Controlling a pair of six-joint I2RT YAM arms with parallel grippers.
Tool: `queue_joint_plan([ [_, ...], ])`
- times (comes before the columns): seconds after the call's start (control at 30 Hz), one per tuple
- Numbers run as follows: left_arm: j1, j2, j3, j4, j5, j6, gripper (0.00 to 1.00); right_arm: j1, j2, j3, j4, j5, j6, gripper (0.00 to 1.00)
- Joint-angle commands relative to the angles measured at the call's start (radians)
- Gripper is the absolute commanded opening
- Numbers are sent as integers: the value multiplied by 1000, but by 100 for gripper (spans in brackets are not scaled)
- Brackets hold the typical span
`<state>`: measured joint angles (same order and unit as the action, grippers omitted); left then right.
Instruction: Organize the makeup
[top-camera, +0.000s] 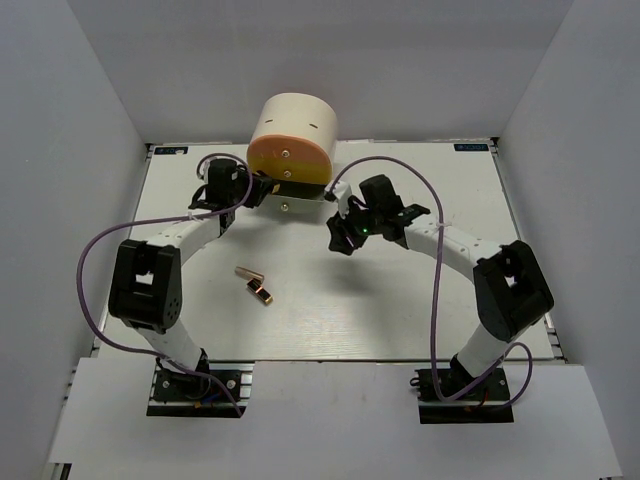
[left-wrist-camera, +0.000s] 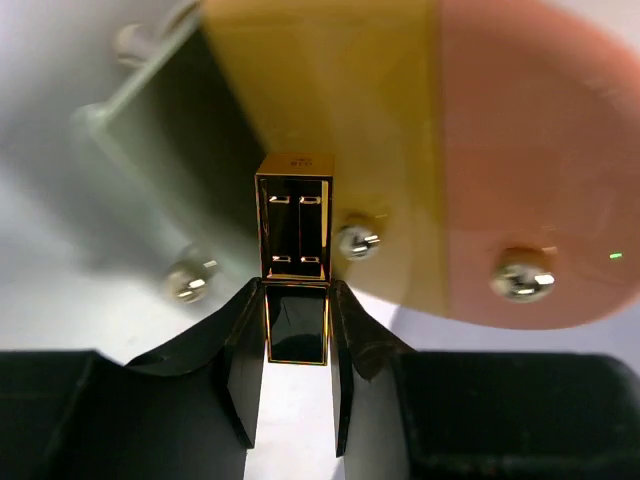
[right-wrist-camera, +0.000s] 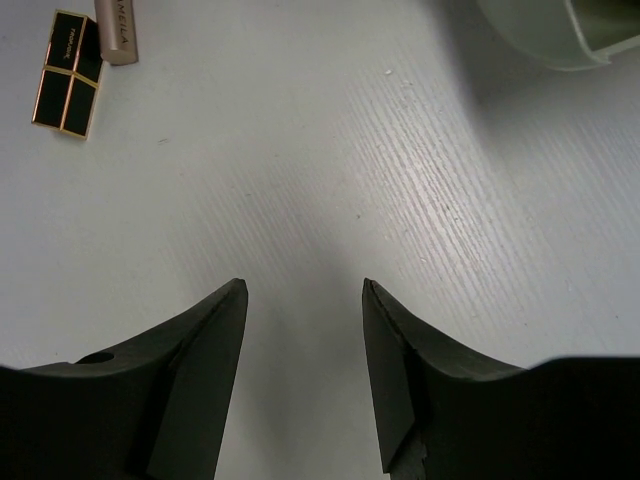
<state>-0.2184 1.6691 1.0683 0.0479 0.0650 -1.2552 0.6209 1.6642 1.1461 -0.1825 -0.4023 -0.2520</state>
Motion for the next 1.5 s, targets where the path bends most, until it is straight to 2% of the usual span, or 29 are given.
queue_joint_plan([
  [0.0,-9,-2,62,119,4,-73,3,-16,-50,-14,20,-7,-16,56],
  [0.07,-9,20,68,116,-5,-92,6,-27,-52,-16,21,-10,-16,55],
  [0.17,-9,46,88,61,-11,-107,18,-35,-55,-20,25,-15,-13,55],
  [0.2,-9,49,93,53,-13,-116,22,-41,-57,-20,25,-18,-13,55],
  [0.23,-9,52,90,49,-11,-119,34,-43,-55,-17,28,-20,-13,55],
  [0.33,-9,57,88,53,4,-128,46,-44,-54,-16,26,-27,-15,55],
  [0.53,-9,76,105,67,25,-127,60,-46,-44,3,17,-59,-23,55],
  [0.63,-9,78,114,87,50,-125,62,-43,-37,12,6,-93,-45,56],
  [0.77,-9,25,102,102,59,-96,57,-33,-21,24,-34,-205,-110,56],
  [0.8,-9,2,90,109,58,-81,43,-27,-14,29,-38,-229,-116,56],
  [0.87,-9,-78,41,98,50,-9,23,-18,17,59,-52,-291,-133,50],
  [0.9,5,-112,21,72,53,16,6,8,31,75,-52,-300,-132,42],
  [0.93,5,-182,-2,47,56,40,1,17,43,102,-51,-309,-132,37],
  [1.0,14,-265,-66,-78,17,124,0,75,94,133,-55,-319,-119,25],
  [1.03,14,-357,-82,-120,-44,164,0,109,112,167,-58,-319,-113,22],
  [1.1,14,-440,-126,-270,-117,247,0,144,173,201,-64,-300,-86,20],
  [1.13,14,-481,-140,-319,-173,273,0,195,193,217,-67,-284,-75,23],
  [1.17,14,-559,-154,-363,-197,305,7,215,239,245,-69,-264,-60,28],
  [1.2,14,-593,-174,-460,-223,315,17,232,262,262,-66,-248,-17,48],
  [1.23,14,-632,-185,-503,-244,316,41,265,284,274,-57,-230,14,56],
  [1.27,14,-702,-197,-541,-287,321,51,278,322,291,-46,-219,38,62],
  [1.3,14,-733,-211,-613,-304,320,57,287,342,303,-46,-210,78,72],
  [1.43,14,-870,-240,-741,-370,300,62,336,410,356,-25,-92,151,85],
  [1.47,14,-891,-246,-773,-382,292,62,350,419,362,-25,-78,155,85],
])
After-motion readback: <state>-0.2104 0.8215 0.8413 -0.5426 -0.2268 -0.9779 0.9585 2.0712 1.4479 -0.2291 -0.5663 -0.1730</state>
